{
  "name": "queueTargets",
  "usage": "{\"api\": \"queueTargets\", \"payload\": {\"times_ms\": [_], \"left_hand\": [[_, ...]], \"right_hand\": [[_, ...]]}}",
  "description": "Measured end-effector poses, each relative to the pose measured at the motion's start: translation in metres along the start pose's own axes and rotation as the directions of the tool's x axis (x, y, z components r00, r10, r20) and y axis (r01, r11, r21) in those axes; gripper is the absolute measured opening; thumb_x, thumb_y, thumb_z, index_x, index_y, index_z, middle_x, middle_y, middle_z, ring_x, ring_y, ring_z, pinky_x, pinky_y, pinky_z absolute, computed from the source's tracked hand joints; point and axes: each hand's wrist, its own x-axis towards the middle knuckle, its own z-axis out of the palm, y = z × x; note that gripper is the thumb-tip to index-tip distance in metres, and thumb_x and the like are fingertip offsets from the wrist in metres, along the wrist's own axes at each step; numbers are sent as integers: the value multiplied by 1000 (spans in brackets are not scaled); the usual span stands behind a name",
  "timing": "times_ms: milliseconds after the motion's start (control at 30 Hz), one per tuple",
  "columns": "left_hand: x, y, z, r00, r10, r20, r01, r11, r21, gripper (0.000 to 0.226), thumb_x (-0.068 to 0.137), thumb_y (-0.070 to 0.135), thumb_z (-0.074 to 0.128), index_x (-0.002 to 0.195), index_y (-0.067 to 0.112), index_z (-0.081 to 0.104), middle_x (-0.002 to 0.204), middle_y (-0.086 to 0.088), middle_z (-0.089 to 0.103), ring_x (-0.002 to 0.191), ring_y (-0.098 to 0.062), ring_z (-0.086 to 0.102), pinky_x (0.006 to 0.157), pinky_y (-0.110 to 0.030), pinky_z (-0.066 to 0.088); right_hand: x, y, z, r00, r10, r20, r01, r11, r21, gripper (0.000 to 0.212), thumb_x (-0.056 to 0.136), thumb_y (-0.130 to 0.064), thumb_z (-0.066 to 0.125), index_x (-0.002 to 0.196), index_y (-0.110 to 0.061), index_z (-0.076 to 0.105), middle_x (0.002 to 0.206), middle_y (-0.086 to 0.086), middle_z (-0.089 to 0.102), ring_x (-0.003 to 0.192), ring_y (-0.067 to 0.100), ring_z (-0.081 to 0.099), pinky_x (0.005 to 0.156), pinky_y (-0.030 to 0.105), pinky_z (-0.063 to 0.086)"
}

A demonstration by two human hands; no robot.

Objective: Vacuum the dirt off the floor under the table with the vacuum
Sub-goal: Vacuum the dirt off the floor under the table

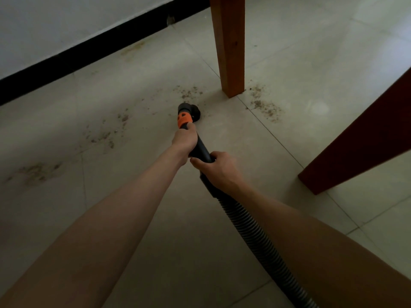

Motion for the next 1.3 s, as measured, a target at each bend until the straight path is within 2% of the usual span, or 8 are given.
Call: {"api": "queueTargets", "payload": {"times_ms": [133,367,533,700,933,1000,1133,1300], "left_hand": [[-7,7,6,999,-6,39,8,999,-42,48,100,40,30,128,2,40,103,-12,50,92,-26,52,79,-34,46],[-14,19,28,995,27,93,-26,1000,-11,46,101,39,30,125,1,42,92,-9,49,89,-24,50,80,-32,44],[-14,22,40,992,56,110,-60,997,37,51,101,40,27,129,0,42,110,-16,54,96,-27,53,82,-33,43],[-10,13,34,996,64,59,-69,993,99,52,101,41,24,125,0,45,103,-13,53,90,-25,52,78,-32,44],[-15,15,24,999,39,-9,-38,992,121,54,101,40,24,129,-2,43,127,-18,52,109,-30,55,93,-35,46],[-23,21,28,999,31,29,-34,993,110,54,101,40,24,133,0,40,131,-18,50,114,-30,53,98,-37,45],[-41,34,45,993,41,114,-54,992,110,53,102,40,24,136,0,36,131,-17,49,115,-30,52,98,-36,44],[-53,44,71,982,86,166,-105,988,111,53,101,41,26,133,0,39,125,-17,52,99,-26,54,83,-32,44]], "right_hand": [[-3,0,-8,1000,2,-29,-3,999,-39,33,85,-51,60,82,-18,57,68,0,62,63,17,64,60,31,53],[-9,6,-26,994,42,-97,-47,998,-49,34,85,-52,57,85,-18,59,70,1,64,64,19,65,66,36,58],[-11,7,-29,985,57,-163,-72,993,-91,35,85,-54,56,87,-19,59,71,1,62,67,19,64,65,34,56],[-13,7,-25,996,62,-63,-62,998,10,31,85,-50,59,80,-20,56,69,-1,61,62,17,63,61,32,55],[-16,2,-28,997,67,36,-71,991,115,32,86,-47,62,80,-16,60,66,-2,60,55,10,58,48,21,43],[-18,3,-34,997,69,14,-70,992,107,33,87,-47,61,82,-15,61,68,-1,61,57,11,59,52,23,48],[-24,10,-47,993,94,-71,-89,994,69,32,86,-51,58,71,-22,55,71,1,62,68,19,65,72,38,58],[-26,22,-68,977,139,-161,-128,989,75,32,85,-52,59,73,-23,55,72,1,62,68,19,65,72,36,58]]}}
